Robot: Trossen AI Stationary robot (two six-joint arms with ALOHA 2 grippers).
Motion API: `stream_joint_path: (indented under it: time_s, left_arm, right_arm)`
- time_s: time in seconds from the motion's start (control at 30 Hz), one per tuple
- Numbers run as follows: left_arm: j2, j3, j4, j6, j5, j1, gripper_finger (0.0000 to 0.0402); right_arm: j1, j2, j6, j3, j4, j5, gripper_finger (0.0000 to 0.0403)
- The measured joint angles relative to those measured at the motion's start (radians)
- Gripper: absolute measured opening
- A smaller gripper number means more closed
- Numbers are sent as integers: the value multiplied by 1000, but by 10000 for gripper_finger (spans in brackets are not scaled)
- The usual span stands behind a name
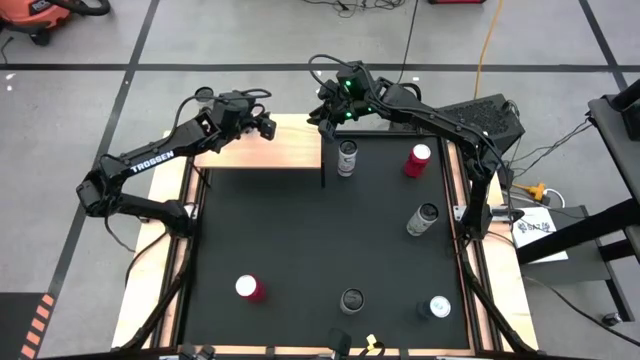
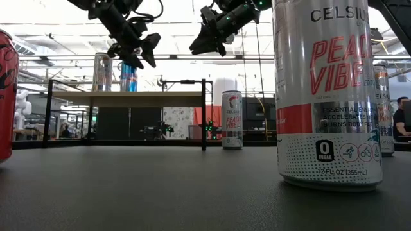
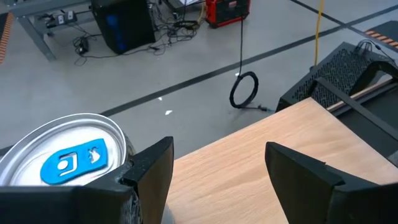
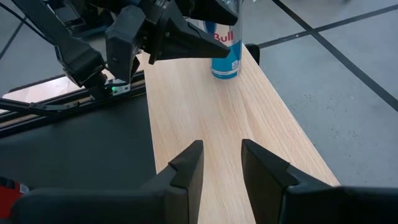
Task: Place canned beverage on shelf
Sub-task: Put the top blue soda can on the shelf, then put the top white pink soda can on the shelf
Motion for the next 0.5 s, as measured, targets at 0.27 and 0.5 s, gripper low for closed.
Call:
stream_joint_path:
  time_s: [0.27, 0.5]
  left_arm:
    - [0, 0, -6, -22, -12, -1, 254]
    - [0, 0, 43, -22, 10, -41, 254]
  right_arm:
    - [0, 0, 0, 0, 0, 0, 91]
    - [0, 0, 0, 0, 0, 0, 91]
